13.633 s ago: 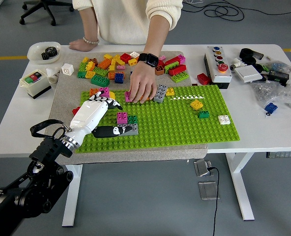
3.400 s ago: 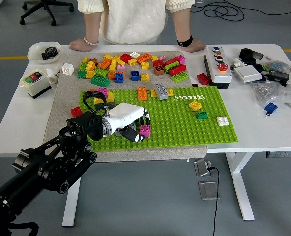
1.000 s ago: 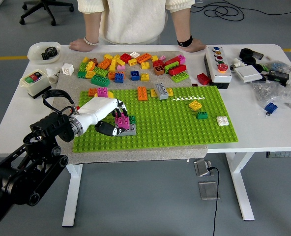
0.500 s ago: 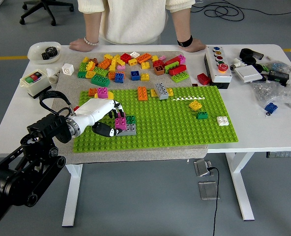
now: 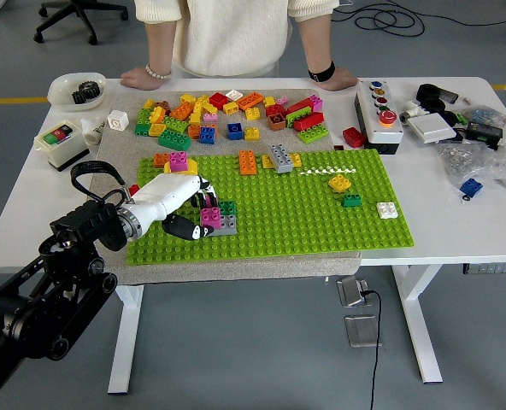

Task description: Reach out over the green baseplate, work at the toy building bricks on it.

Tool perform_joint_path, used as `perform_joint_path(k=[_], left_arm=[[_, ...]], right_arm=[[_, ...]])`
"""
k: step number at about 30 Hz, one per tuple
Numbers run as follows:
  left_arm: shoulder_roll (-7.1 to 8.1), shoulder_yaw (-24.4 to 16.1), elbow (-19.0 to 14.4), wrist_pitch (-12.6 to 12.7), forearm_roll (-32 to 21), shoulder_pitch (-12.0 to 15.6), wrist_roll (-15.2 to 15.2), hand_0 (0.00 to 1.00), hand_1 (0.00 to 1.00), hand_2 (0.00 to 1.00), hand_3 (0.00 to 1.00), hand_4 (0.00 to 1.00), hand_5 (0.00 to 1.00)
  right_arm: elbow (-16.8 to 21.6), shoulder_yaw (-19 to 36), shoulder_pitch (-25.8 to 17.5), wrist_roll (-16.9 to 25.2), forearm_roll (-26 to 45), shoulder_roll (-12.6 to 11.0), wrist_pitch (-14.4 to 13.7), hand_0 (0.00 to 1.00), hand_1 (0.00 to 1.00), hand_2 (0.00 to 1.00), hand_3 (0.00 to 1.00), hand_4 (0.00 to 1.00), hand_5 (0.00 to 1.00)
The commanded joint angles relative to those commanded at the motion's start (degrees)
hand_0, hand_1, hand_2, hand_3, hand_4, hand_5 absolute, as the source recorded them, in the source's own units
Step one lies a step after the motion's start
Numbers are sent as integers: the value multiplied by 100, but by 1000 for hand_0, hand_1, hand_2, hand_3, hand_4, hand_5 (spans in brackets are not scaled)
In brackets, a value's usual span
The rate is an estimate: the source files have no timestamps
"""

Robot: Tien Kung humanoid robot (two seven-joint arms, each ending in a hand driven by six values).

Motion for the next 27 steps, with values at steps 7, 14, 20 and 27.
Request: perform_joint_path(k=[7,14,20,27], left_arm=[[-9,1,12,52,0,5,1,701,523,527,548,801,196],[-8,2,32,89,0,39,11,702,527,531,553,828,206],[-8,-10,64,145,0,64,16,704,527,531,552,830,206],[-10,-17,110,227,0,72,17,706,527,529,550,845,212]], right_arm=[[0,-5,-5,-2,2,4,1,750,637,679,645,867,565],[0,-14,-12,-1,-5,10,3,750,637,679,644,867,565],[0,-21,-21,-3,-12,15,5,750,637,679,645,867,565],[0,-28,-16,0,-11,17,7,750,638,679,644,867,564]])
